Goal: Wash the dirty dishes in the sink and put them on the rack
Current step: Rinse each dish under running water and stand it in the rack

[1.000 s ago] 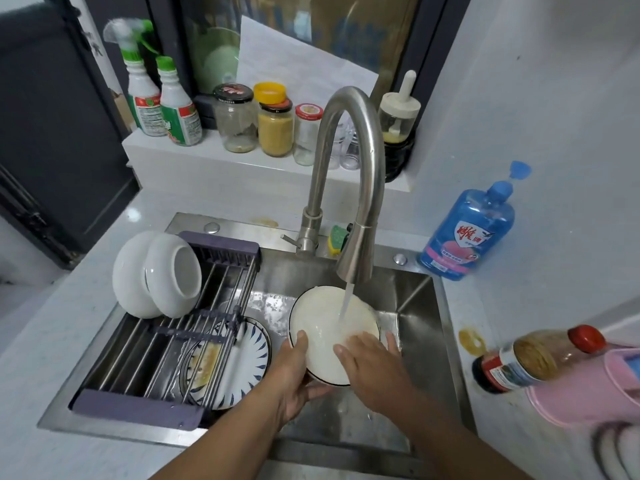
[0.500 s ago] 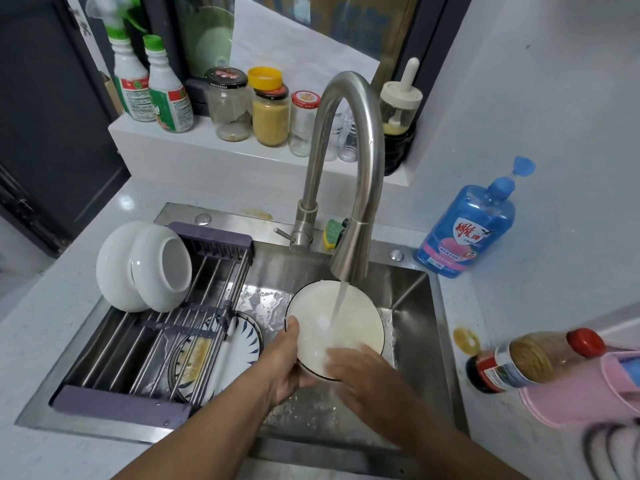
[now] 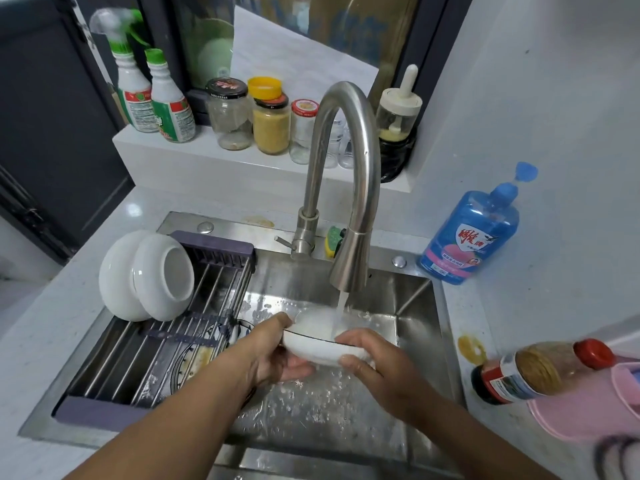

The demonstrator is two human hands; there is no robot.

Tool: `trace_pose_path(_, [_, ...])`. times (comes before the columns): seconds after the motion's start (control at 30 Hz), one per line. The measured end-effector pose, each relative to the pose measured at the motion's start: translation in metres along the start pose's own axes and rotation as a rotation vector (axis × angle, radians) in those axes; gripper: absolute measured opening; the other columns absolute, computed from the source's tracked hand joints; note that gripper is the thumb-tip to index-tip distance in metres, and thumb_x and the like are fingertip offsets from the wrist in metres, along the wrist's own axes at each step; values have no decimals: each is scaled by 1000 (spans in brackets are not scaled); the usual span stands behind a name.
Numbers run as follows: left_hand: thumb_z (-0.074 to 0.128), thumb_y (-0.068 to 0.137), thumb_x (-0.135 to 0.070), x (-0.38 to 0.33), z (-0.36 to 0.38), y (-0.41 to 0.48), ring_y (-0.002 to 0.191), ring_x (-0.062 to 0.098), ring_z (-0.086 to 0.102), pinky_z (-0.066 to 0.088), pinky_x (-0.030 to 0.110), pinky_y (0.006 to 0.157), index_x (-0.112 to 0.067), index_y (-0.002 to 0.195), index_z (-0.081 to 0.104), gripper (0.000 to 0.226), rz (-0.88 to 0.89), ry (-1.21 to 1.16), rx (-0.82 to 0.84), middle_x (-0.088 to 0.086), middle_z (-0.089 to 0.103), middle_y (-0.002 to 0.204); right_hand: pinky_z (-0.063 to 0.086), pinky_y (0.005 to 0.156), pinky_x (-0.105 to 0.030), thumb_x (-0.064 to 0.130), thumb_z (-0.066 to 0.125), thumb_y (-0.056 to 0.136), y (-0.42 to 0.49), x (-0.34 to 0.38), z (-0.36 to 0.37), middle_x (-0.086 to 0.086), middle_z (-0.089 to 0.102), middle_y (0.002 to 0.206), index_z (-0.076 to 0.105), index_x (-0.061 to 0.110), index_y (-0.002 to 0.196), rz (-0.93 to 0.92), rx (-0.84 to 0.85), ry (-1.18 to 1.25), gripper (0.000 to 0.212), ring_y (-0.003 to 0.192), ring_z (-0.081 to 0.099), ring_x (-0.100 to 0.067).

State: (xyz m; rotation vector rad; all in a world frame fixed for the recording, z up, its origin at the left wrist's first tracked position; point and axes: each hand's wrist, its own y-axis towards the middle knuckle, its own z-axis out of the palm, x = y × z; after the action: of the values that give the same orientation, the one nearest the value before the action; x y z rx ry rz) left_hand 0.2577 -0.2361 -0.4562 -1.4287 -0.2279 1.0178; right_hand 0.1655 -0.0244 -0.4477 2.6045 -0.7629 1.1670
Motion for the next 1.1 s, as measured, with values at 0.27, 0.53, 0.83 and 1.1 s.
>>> trace_pose_path(0.27, [38,97,-71,-10,-2,-9,85,22,64,46,27,69,-16,109,71,65,213,90,-6,8,72,100,52,73,-20,36,54,104,34,34,-25,7,68,104,62,26,111,274,48,285,15,95,66,-10])
trace_pose_path(0.53, [62,81,-70,9,-20,-25,89,32,73,53,53,89,-8,108,59,67,500,289,155,15,76,98,59,85,-53,46,51,103,51,25,-25,-9,73,104,62,17,112,481,-55,459,32,92,72,-27])
trace_pose_path(0.83, [61,99,-39,29,28,-27,91,30,72,58,46,85,-13,104,57,28,345,-72,111,12,77,94,41,106,-42,56,25,99,93,27,45,-15,57,132,57,13,134,541,-234,-53,64,125,52,-36])
trace_pose_path(1.1, [62,101,-32,15,25,-7,95,34,75,61,47,83,0,131,54,44,249,-532,-82,23,73,113,23,122,-38,51,12,106,73,56,69,10,39,159,40,31,154,392,-37,-152,59,147,34,-12])
